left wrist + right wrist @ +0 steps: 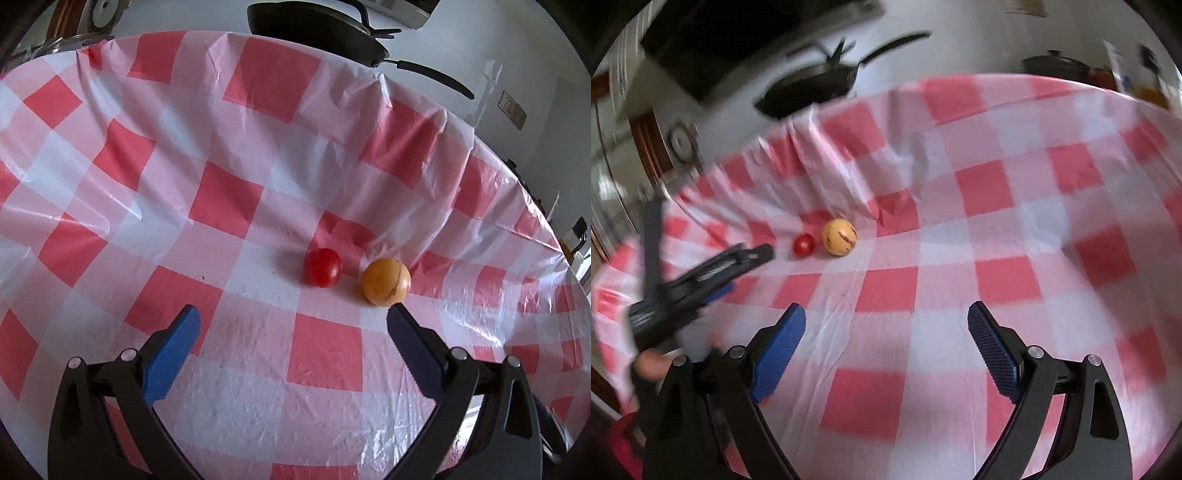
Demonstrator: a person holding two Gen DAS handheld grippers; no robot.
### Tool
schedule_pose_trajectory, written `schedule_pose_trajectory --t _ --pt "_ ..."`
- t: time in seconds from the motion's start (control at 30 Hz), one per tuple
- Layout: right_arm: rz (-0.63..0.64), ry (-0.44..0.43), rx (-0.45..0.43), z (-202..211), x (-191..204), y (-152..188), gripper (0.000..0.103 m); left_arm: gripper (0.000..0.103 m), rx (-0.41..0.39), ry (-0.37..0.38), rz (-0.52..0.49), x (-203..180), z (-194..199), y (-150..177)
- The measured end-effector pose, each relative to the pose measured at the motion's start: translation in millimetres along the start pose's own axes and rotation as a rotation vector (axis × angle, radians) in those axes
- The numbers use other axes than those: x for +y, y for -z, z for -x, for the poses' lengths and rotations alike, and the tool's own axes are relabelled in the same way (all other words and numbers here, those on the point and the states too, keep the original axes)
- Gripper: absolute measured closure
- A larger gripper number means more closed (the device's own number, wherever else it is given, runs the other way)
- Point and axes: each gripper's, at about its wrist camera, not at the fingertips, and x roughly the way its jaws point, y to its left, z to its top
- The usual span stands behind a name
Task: Organize fruits
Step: 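Move both open tools back over the tomato and pepino, then grasp the yellow pepino with the right tool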
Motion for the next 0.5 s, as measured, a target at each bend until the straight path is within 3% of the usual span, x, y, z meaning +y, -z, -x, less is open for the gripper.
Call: schedule_pose_trajectory --t 0.17,0.27,0.4,0.5 --pt "0.047 -0.02 0.087 -50 20 -22 0.029 0.002 0.005 -0.008 0.032 7 1 -1" --pt "0.095 -0.029 0.12 -74 32 -32 0.031 0.002 -0.008 -0.04 0.109 21 2 -4" --pt "0.152 -0.028 0.131 -93 50 -43 0.035 0.002 -0.025 -0.073 0.198 39 4 -6" --pt "0.182 -0.009 0.14 -110 63 -50 0.038 0.002 -0.03 -0.078 0.207 41 4 -7"
